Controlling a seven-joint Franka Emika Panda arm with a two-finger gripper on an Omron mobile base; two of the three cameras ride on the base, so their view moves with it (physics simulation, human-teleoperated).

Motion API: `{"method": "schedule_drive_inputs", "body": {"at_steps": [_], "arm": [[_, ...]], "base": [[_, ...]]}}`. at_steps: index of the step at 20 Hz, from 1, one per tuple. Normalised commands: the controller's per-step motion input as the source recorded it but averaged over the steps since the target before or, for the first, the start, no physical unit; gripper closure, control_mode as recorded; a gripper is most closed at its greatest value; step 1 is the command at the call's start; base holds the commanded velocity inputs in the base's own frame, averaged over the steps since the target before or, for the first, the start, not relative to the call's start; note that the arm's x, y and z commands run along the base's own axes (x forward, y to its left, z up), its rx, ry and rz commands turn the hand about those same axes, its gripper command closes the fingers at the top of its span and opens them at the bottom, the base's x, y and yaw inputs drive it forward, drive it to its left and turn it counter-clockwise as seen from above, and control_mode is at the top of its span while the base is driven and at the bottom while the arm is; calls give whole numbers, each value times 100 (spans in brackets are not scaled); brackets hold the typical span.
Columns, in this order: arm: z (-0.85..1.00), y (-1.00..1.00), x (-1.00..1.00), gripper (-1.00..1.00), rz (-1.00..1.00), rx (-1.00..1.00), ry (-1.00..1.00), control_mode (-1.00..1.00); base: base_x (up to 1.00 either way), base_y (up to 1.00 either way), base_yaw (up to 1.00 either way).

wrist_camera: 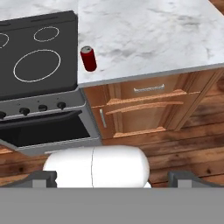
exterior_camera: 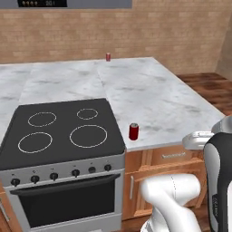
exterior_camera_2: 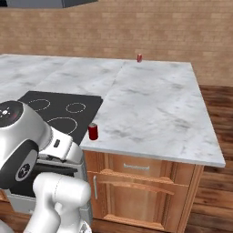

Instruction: Four empty soda cans are scattered around the kitchen. Gather all the cans and cluster them next to the stove for recycling.

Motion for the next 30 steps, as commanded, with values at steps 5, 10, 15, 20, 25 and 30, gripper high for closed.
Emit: {"method": "schedule_drive_inputs", "body": {"at_steps": [5, 10, 15, 20, 25, 30], "arm": [[0, 0, 0, -100, 0, 0, 0, 100], [0, 0, 0, -100, 0, 0, 0, 100], [0, 0, 10, -100, 1, 0, 0, -100], [0, 0, 15, -100, 0, 0, 1, -100], [0, 1, 31, -100, 0, 0, 5, -100], [-9, 8, 36, -100, 0, 0, 2, -100]], "base": [[0, 0, 17], [2, 0, 12], [3, 0, 3], [0, 0, 0], [0, 0, 0], [0, 0, 0]]}}
